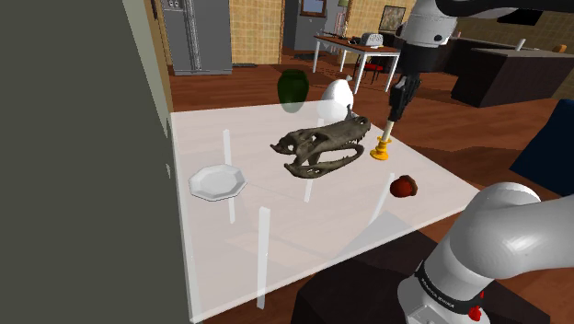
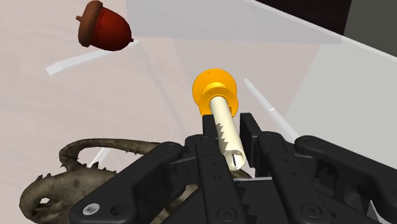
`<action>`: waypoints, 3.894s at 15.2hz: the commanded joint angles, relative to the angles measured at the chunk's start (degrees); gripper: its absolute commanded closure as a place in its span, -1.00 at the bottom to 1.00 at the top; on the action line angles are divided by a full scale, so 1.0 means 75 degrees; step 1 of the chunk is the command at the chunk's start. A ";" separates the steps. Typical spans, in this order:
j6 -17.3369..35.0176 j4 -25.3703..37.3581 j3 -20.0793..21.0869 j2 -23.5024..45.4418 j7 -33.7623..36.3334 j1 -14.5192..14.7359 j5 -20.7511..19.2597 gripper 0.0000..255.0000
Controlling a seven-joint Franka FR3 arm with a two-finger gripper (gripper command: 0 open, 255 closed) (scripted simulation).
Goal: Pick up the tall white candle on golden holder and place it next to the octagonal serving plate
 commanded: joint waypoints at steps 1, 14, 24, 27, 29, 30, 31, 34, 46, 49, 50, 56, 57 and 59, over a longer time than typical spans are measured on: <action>-0.0145 0.0186 0.0001 0.0043 -0.0015 0.0002 0.0003 1.00; 0.0539 0.1509 0.1847 0.2065 0.2090 0.0661 0.1171 1.00; 0.0790 0.3533 0.3107 0.4294 0.3707 0.0967 0.1252 1.00; 0.0758 0.4367 0.3466 0.5112 0.4242 0.1086 0.1080 1.00; 0.0967 0.4123 0.3460 0.5076 0.4233 0.1096 0.1091 1.00; 0.1072 0.4004 0.3461 0.5061 0.4229 0.1098 0.1097 1.00; 0.1176 0.3887 0.3462 0.5047 0.4225 0.1100 0.1102 1.00; 0.1486 0.3548 0.3467 0.5018 0.4216 0.1106 0.1115 1.00; 0.2717 0.2358 0.3510 0.5060 0.4220 0.1130 0.1124 1.00; 0.3025 0.2098 0.3526 0.5110 0.4230 0.1135 0.1114 1.00; 0.3127 0.2015 0.3531 0.5130 0.4235 0.1137 0.1110 1.00; 0.3744 0.1549 0.3566 0.5288 0.4272 0.1145 0.1071 1.00; 0.3847 0.1476 0.3572 0.5321 0.4280 0.1146 0.1062 1.00; 0.4053 0.1337 0.3584 0.5391 0.4298 0.1147 0.1041 1.00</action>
